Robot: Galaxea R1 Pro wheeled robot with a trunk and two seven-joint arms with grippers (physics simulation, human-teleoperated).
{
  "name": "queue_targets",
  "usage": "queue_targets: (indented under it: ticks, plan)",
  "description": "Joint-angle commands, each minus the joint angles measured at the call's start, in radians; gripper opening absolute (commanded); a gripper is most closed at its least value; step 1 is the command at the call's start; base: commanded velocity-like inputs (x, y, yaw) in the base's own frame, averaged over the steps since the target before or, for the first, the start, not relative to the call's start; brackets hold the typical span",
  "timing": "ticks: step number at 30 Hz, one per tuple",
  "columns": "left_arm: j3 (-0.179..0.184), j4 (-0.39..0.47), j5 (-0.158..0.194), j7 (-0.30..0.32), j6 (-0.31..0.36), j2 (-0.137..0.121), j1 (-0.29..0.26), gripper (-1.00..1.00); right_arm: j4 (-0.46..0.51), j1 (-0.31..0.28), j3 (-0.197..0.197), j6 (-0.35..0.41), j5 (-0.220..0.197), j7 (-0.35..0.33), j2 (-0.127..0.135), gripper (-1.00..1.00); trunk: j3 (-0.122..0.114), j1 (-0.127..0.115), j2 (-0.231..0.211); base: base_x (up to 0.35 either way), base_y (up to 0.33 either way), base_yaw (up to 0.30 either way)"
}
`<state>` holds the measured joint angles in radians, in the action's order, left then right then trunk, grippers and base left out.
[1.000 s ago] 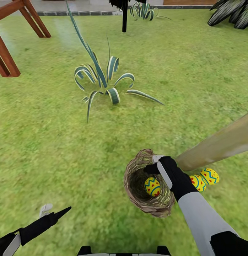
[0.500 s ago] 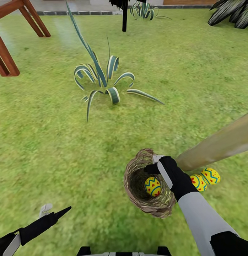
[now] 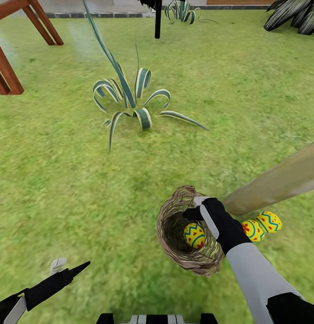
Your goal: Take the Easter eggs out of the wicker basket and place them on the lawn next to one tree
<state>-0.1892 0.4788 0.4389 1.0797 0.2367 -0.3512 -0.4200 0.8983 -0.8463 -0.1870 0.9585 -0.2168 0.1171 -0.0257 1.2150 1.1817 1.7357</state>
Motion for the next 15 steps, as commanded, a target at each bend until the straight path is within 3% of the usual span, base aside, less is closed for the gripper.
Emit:
queue_targets:
  ticks: [1, 15]
  plan:
    - [-0.001, 0.000, 0.004, 0.003, 0.010, 0.000, 0.000, 1.00, 0.001, 0.000, -0.002, 0.002, -0.011, 0.010, 0.002, 1.00, 0.004, 0.004, 0.007, 0.000, 0.000, 0.000]
    - [-0.001, 0.000, 0.004, 0.004, 0.011, 0.000, 0.000, 1.00, 0.001, 0.001, -0.006, -0.001, -0.010, 0.010, 0.003, 1.00, 0.048, 0.058, 0.105, 0.000, 0.000, 0.000]
